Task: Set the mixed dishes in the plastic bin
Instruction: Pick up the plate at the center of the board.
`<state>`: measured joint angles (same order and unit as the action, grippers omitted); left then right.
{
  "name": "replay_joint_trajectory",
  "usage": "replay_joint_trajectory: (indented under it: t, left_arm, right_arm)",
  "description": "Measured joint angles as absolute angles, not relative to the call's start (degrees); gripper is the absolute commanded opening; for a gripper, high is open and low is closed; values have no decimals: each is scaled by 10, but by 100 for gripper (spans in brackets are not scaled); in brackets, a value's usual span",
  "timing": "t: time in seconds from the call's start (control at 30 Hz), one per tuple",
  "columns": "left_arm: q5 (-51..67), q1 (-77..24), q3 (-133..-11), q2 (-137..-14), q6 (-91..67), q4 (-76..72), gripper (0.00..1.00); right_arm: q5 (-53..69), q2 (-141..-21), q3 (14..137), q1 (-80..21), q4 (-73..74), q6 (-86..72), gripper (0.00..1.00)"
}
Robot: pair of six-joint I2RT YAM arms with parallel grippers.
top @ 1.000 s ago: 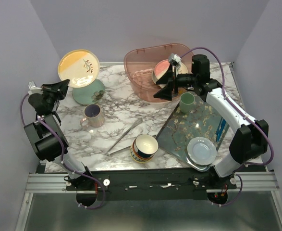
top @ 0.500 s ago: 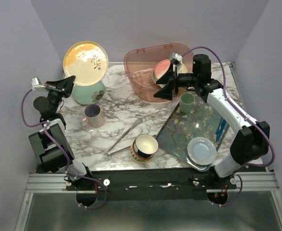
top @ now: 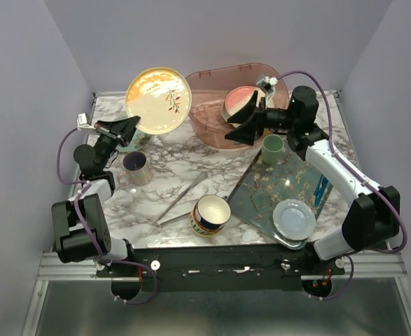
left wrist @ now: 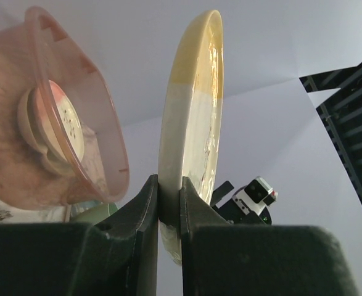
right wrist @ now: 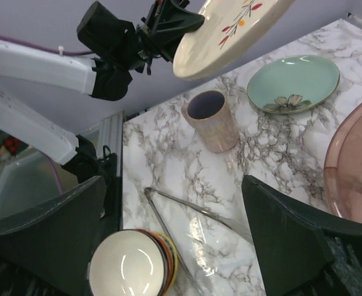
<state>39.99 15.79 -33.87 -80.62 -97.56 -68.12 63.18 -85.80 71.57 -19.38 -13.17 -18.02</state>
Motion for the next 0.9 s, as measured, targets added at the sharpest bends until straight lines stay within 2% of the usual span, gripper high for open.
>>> replay_joint_trajectory:
  t: [0.27,0.6,0.7,0.9]
  left_arm:
    - [352,68,-321,-753,-943,-660,0]
    - [286,-34,-318,-724,-886,-602,0]
    - [256,-72,-317,-715,-861,-568,0]
    - [212,-132,-317,-711,-834,-535,0]
  right_arm:
    - [544,-852,667,-194,-224,-337,99]
    - [488,-846,651,-194,-269,-440,99]
    - [486,-846,647,-194,-274,-455,95]
    - [474,-846,644,-194,-275,-470,79]
